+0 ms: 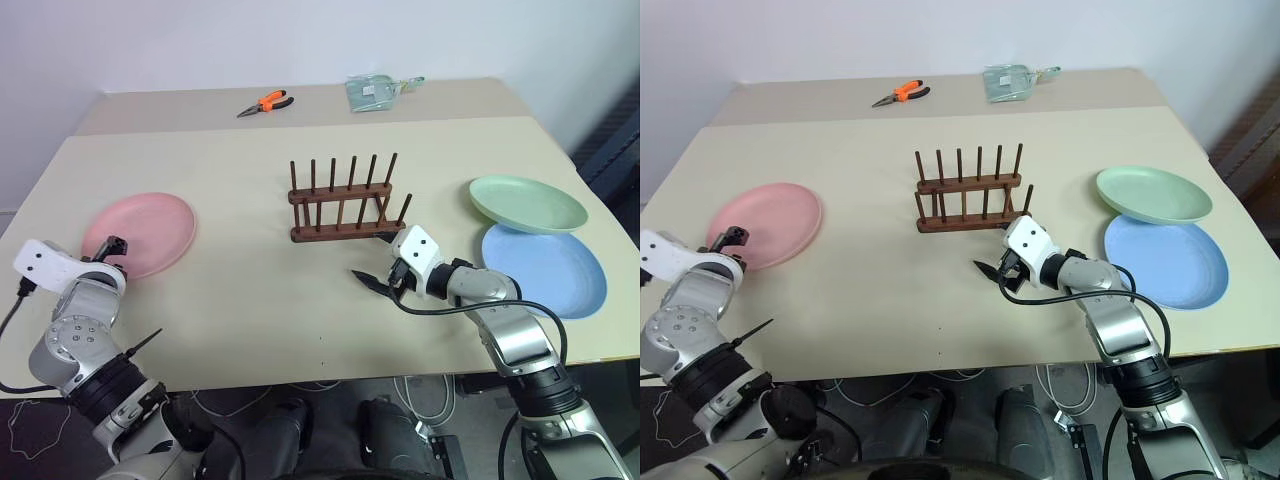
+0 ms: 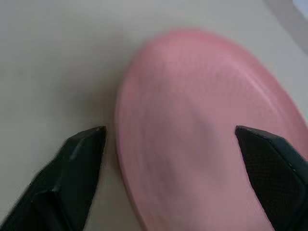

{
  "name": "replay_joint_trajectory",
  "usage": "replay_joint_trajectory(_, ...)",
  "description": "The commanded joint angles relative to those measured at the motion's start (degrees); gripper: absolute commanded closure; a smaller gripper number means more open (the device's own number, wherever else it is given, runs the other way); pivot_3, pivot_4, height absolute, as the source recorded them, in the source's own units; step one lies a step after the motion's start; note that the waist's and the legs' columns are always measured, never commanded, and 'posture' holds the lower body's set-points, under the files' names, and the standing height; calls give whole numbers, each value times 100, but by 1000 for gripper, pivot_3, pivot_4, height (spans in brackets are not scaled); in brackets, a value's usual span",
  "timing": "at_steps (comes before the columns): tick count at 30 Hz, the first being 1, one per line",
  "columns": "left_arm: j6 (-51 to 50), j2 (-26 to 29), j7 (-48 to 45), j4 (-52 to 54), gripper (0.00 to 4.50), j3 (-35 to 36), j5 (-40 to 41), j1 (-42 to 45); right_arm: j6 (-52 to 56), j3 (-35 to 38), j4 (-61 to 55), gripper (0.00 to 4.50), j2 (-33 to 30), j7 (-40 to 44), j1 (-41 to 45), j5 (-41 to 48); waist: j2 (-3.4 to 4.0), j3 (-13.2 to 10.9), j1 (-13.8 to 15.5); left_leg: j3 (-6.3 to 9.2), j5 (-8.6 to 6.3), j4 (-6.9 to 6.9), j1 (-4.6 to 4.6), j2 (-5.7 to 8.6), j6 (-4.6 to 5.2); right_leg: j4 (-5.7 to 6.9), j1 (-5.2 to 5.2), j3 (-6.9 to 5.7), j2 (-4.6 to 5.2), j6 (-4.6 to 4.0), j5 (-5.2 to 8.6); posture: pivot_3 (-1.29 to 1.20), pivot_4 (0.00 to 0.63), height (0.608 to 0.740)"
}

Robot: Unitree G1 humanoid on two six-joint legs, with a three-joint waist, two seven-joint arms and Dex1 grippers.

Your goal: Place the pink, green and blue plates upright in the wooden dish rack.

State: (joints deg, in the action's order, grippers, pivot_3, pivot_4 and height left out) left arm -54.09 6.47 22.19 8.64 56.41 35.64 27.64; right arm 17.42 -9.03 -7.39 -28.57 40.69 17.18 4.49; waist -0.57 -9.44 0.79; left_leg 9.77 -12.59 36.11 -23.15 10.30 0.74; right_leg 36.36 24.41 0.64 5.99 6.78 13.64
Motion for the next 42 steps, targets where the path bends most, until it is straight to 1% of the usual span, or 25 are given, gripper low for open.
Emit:
replay_joint_trajectory(1,47,-17,338,132,1864,220,465,143,-200,60,-52,0,20,-122,110,-91,-3,0,-4,-1,4,0,0,-1,-6,0,1,3,-2,0,0,0,150,740)
replay_joint_trajectory(4,98,-7,550,57,3437,190,620,159,-194,129,12,0,29,-239,125,-149,-5,1,1,-4,1,0,0,-5,-14,0,2,7,-6,-2,-1,0,150,740)
replay_joint_trajectory(6,154,73,474,28,4463,39,676,146,-74,199,2,0,14,-190,138,-32,-6,1,3,-6,1,0,0,-5,-14,0,2,9,-7,-3,-2,0,150,740)
replay_joint_trajectory(9,413,314,-219,360,4463,-709,604,80,42,317,-172,0,-82,-84,166,108,-11,-1,3,-8,1,0,0,-5,-14,0,3,11,-7,-3,-2,0,150,740)
replay_joint_trajectory(12,757,472,-675,662,4463,-1297,597,321,-82,315,-416,0,-197,-53,350,15,-19,-6,3,-14,1,1,-4,-6,-15,-1,7,16,-8,-6,-4,0,150,740)
replay_joint_trajectory(15,935,652,-1002,817,4463,-1966,528,711,-377,183,-651,0,-308,-2,699,-142,-22,-8,0,-15,0,2,-4,-8,-17,-1,8,17,-9,-7,-6,0,150,740)
replay_joint_trajectory(16,923,707,-1121,860,4463,-2444,394,1001,-549,113,-690,0,-292,-30,997,-273,-23,-8,0,-16,-1,2,-5,-8,-20,-1,8,17,-9,-7,-7,0,150,740)
replay_joint_trajectory(17,928,747,-1203,857,4463,-2770,292,1197,-665,62,-683,0,-267,-58,1212,-365,-24,-8,-2,-16,-1,2,-4,-8,-20,-2,7,16,-9,-6,-7,0,150,740)
replay_joint_trajectory(19,985,696,-1333,811,4463,-3389,94,1623,-958,-91,-556,0,-236,-115,1692,-660,-25,-9,-3,-19,0,5,-7,-8,-21,-3,8,17,-10,-3,-13,0,150,740)
replay_joint_trajectory(22,1039,490,-1389,689,4463,-3946,-87,2002,-1527,-387,-159,0,-262,-296,2201,-1278,-25,-6,-7,-20,2,0,-6,-8,-11,-12,5,17,-9,1,-15,0,150,740)
replay_joint_trajectory(23,1028,418,-1425,654,4463,-4134,-142,2082,-1686,-487,81,0,-248,-481,2412,-1577,-26,-6,-20,-21,3,1,-5,-8,-7,-13,5,17,-9,1,-15,0,150,740)
replay_joint_trajectory(25,1030,323,-1485,619,4463,-4360,-226,2149,-1977,-626,474,0,-243,-754,2688,-2021,-25,-6,-34,-26,6,-3,-5,-8,-4,-14,10,22,-9,1,-16,0,150,740)
replay_joint_trajectory(27,1050,157,-1464,580,4463,-4435,-215,2175,-2213,-732,871,0,-265,-952,2847,-2361,-26,-7,-41,-28,7,-7,-6,-12,-3,-11,17,26,-12,0,-16,0,150,740)
replay_joint_trajectory(29,1052,16,-1411,542,4500,-4463,-208,2171,-2402,-774,1166,516,-311,-1097,2938,-2611,-26,-7,-38,-28,9,-7,-6,-14,-6,-10,20,28,-15,-3,-18,0,150,740)
replay_joint_trajectory(30,1044,-21,-1397,550,4500,-4466,-211,2161,-2462,-765,1225,869,-315,-1128,2948,-2665,-26,-7,-34,-28,9,-6,-7,-16,-7,-10,20,28,-16,-3,-18,0,150,740)
replay_joint_trajectory(33,1022,-63,-1411,575,4500,-4494,-263,2094,-2518,-692,1274,2298,-299,-1180,2930,-2750,-26,-7,-28,-29,10,-5,-8,-16,-7,-10,20,29,-17,-4,-18,0,150,740)
replay_joint_trajectory(34,1022,-78,-1408,565,4500,-4474,-265,2069,-2532,-677,1268,2879,-307,-1194,2908,-2787,-26,-7,-25,-29,10,-6,-8,-16,-7,-10,20,30,-17,-4,-18,0,150,740)
replay_joint_trajectory(36,1037,-141,-1425,551,3789,-4375,-180,2034,-2573,-675,1235,3967,-333,-1236,2848,-2880,-26,-7,-16,-29,10,-5,-8,-15,-7,-10,20,30,-18,-4,-18,0,150,740)
replay_joint_trajectory(37,1067,-195,-1436,533,3437,-4307,-120,2033,-2593,-676,1232,4440,-330,-1268,2833,-2934,-26,-7,-13,-29,10,-4,-8,-16,-7,-10,19,30,-18,-4,-18,0,150,740)
replay_joint_trajectory(38,1069,-243,-1431,525,2932,-4245,-55,2037,-2612,-675,1214,4500,-329,-1306,2816,-2985,-25,-8,-12,-29,10,-2,-8,-15,-7,-10,18,30,-18,-4,-19,0,150,740)
replay_joint_trajectory(42,1296,-485,-1251,470,921,-3795,252,2198,-2641,-644,1131,4500,-336,-1447,2760,-3145,-26,-8,-17,-30,10,-2,-9,-15,-7,-10,19,31,-19,-4,-19,0,150,740)
